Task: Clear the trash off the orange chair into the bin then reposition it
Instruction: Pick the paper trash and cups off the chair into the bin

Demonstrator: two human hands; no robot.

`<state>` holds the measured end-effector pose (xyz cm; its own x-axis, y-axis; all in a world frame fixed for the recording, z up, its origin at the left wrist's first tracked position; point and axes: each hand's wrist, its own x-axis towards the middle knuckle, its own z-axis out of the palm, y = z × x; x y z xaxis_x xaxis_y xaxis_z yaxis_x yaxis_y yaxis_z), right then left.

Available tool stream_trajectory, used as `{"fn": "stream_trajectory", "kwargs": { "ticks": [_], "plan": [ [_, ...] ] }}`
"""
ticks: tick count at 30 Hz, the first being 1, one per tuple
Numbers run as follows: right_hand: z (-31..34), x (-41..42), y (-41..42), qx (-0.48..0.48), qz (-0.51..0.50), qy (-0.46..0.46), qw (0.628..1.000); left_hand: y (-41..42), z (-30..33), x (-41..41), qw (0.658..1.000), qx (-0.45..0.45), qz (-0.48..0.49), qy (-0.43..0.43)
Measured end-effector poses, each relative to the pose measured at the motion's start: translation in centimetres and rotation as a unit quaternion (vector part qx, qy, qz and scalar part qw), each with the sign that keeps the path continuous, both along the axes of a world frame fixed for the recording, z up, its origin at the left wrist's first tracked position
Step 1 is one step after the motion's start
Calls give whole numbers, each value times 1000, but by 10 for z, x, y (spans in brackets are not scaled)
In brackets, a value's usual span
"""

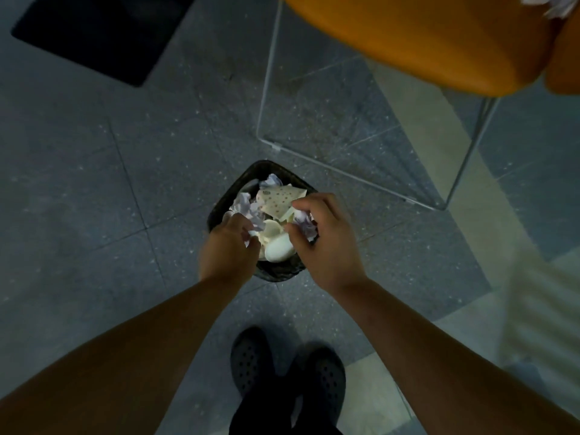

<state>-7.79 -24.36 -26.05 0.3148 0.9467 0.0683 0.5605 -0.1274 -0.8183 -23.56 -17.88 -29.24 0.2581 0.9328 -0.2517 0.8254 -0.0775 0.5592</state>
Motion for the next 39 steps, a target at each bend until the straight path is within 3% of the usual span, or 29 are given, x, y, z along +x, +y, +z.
{"fn": "stream_trajectory", "kwargs": {
  "ticks": [4,9,12,24,32,39],
  "plan": [
    [-31,-20,0,-20,-39,3,999,3,-10,-1,999,-4,24,21],
    [-63,-40,-7,-158,-48,13,986,14,-15,-8,987,-142,-44,58],
    [-59,-42,-11,-176,-50,15,983,20,-5,-13,981,-174,-77,43],
    [51,-16,3,-79,-49,36,995,55,104,9,995,-65,-65,-42],
    [146,53,39,-13,-104,-66,992,117,197,57,988,8,-121,-100],
    [170,120,99,-108,-224,-106,963,193,232,120,966,45,-244,-67]
  ]
}}
